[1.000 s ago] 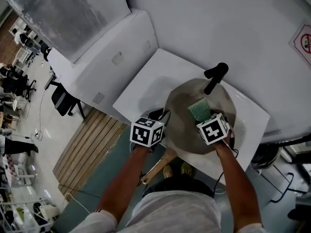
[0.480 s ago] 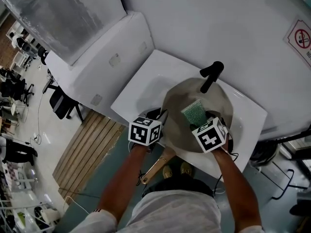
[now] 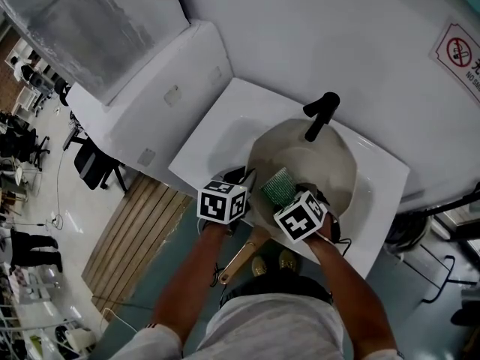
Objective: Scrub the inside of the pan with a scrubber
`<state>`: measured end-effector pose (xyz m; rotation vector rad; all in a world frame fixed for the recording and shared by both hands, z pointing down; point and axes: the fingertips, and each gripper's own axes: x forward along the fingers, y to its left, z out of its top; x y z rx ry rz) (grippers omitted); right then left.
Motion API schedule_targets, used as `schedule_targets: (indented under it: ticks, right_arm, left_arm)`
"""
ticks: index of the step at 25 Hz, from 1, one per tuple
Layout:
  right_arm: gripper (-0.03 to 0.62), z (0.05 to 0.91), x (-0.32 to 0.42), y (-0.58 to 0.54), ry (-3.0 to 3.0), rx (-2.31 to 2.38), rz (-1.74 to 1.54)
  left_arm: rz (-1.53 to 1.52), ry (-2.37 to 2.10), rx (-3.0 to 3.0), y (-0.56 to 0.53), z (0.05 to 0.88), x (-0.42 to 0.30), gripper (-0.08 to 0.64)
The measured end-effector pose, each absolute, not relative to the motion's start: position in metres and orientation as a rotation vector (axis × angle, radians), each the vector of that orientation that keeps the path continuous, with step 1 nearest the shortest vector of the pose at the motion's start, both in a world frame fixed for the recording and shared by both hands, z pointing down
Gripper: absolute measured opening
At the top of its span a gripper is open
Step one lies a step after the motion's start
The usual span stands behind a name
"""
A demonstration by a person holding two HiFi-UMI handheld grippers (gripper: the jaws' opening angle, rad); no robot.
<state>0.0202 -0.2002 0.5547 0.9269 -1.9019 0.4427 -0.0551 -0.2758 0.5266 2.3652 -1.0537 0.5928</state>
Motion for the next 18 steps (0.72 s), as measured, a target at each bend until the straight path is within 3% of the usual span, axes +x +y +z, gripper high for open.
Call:
schedule_targets:
  ticks: [18]
  right_arm:
    - [0.339, 0.543, 0.098, -0.199, -1.744, 1.034, 0.384]
  left_arm:
    - [0.606, -1.062, 2.372, -0.275, 0.527, -0.055, 0.077]
